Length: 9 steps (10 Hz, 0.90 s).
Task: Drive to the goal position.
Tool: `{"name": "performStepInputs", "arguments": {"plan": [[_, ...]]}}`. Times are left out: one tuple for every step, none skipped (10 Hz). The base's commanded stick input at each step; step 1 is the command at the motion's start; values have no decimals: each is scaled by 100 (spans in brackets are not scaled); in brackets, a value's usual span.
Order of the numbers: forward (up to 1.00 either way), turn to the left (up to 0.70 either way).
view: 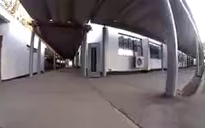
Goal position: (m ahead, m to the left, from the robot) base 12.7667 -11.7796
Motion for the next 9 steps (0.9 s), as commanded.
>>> {"name": "performStepInputs", "arguments": {"plan": [[70, -35], [70, -35], [70, -35], [70, -35], [70, -35], [70, -35], [70, -35], [70, -35], [70, -35]]}}
